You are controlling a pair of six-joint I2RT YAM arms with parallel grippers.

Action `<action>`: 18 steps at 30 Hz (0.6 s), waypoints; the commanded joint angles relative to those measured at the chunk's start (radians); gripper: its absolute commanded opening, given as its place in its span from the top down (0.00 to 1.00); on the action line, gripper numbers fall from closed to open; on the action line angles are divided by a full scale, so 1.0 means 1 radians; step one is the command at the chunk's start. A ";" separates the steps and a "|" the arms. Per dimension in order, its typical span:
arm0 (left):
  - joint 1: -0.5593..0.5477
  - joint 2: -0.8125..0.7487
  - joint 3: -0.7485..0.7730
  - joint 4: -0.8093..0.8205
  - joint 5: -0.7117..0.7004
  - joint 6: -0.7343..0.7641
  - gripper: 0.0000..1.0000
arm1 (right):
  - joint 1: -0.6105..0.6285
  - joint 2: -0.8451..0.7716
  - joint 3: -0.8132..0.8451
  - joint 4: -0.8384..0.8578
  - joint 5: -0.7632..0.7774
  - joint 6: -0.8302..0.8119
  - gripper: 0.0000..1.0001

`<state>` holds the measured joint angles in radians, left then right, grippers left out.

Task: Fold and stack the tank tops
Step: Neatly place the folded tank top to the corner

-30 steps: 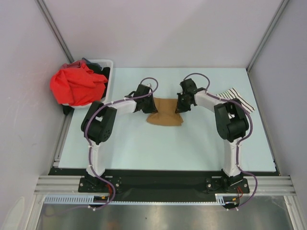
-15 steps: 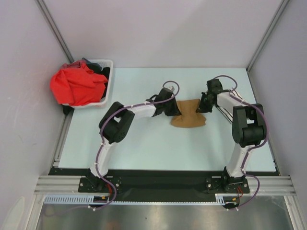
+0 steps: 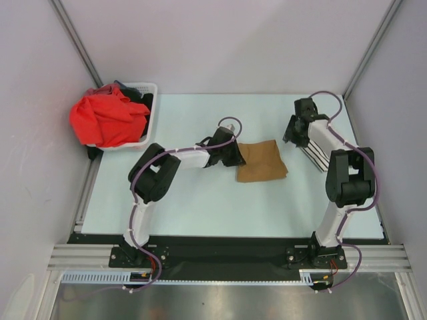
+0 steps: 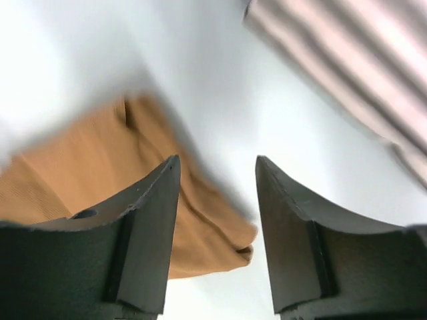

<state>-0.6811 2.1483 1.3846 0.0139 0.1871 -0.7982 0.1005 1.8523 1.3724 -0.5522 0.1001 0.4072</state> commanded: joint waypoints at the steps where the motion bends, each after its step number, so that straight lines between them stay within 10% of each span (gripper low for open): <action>1: 0.023 -0.082 -0.073 -0.038 -0.023 0.050 1.00 | -0.002 0.025 0.148 -0.070 0.216 0.001 0.50; 18: 0.055 -0.258 -0.266 -0.063 -0.009 0.139 1.00 | -0.012 0.400 0.547 -0.207 0.386 -0.002 0.47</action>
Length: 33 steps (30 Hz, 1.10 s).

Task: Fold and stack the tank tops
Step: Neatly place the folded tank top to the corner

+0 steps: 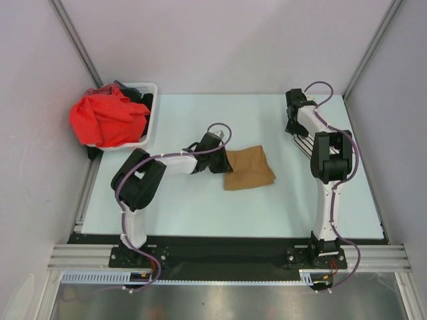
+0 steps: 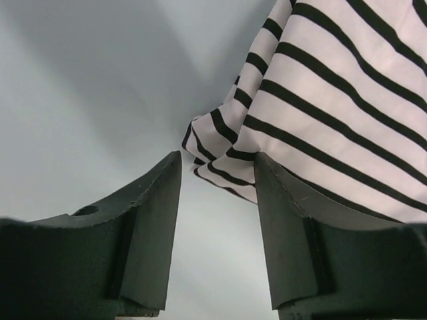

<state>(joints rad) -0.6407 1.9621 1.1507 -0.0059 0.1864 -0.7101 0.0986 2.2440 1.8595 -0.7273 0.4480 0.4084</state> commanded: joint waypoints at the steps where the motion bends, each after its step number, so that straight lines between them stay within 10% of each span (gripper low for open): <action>1: 0.016 -0.075 -0.035 -0.046 -0.010 0.055 1.00 | -0.013 0.020 0.058 -0.034 0.032 0.000 0.48; 11: 0.042 -0.135 -0.098 -0.052 0.001 0.077 1.00 | 0.041 -0.052 -0.126 0.017 -0.047 -0.011 1.00; 28: 0.159 -0.272 -0.261 -0.106 0.012 0.185 1.00 | 0.430 -0.461 -0.749 0.094 -0.111 0.027 0.97; 31: 0.168 -0.284 -0.272 -0.126 0.012 0.198 1.00 | 0.498 -0.465 -0.746 0.074 -0.108 0.038 0.91; 33: 0.171 -0.290 -0.278 -0.134 0.010 0.207 1.00 | 0.526 -0.483 -0.731 0.048 -0.069 0.052 0.67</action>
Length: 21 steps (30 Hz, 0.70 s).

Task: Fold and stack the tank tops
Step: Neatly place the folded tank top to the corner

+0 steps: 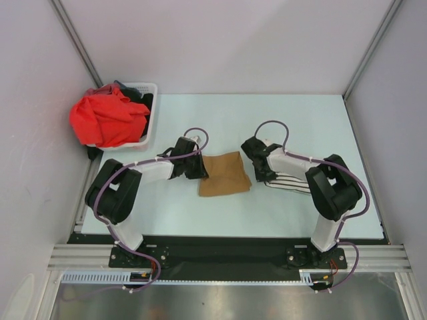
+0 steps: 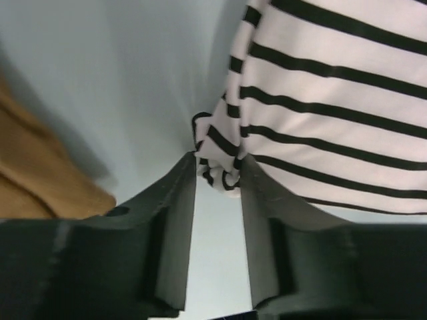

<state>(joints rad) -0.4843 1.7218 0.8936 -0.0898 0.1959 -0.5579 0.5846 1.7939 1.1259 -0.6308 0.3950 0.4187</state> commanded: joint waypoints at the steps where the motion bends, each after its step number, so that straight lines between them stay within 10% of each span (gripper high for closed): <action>1: 0.018 -0.051 -0.022 -0.053 -0.004 0.058 1.00 | 0.046 -0.044 0.015 -0.047 -0.010 0.042 0.61; 21: 0.047 -0.022 0.005 -0.082 -0.027 0.075 1.00 | -0.015 0.054 0.172 0.163 -0.462 -0.023 0.36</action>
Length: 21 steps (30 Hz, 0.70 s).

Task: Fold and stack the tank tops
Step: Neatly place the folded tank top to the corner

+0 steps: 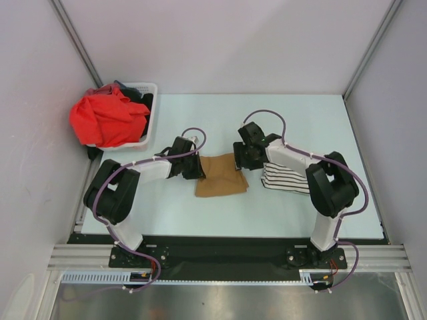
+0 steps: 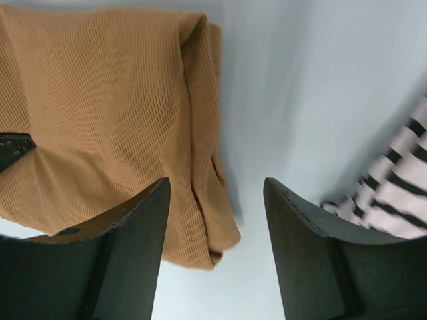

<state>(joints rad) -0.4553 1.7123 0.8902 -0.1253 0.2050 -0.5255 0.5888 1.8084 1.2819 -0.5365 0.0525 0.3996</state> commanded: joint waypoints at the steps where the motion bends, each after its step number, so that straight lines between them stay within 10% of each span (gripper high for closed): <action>1: 0.020 -0.013 0.009 -0.050 -0.036 0.042 1.00 | -0.033 0.054 0.011 0.099 -0.161 -0.002 0.36; 8: 0.024 0.001 0.010 -0.047 -0.036 0.044 1.00 | -0.047 0.155 0.008 0.145 -0.244 0.010 0.39; 15: 0.024 0.044 0.016 -0.031 -0.042 0.039 1.00 | 0.017 0.195 0.007 0.132 -0.204 0.007 0.62; 19: 0.012 0.067 0.026 -0.014 -0.038 0.013 1.00 | 0.022 0.181 0.010 0.142 -0.178 0.013 1.00; 21: 0.001 0.073 0.042 -0.008 -0.038 0.002 1.00 | 0.017 0.160 0.008 0.145 -0.169 0.013 1.00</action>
<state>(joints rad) -0.4477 1.7374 0.9127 -0.1307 0.2184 -0.5236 0.5896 1.9583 1.2934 -0.3779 -0.1291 0.4126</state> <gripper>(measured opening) 0.122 0.024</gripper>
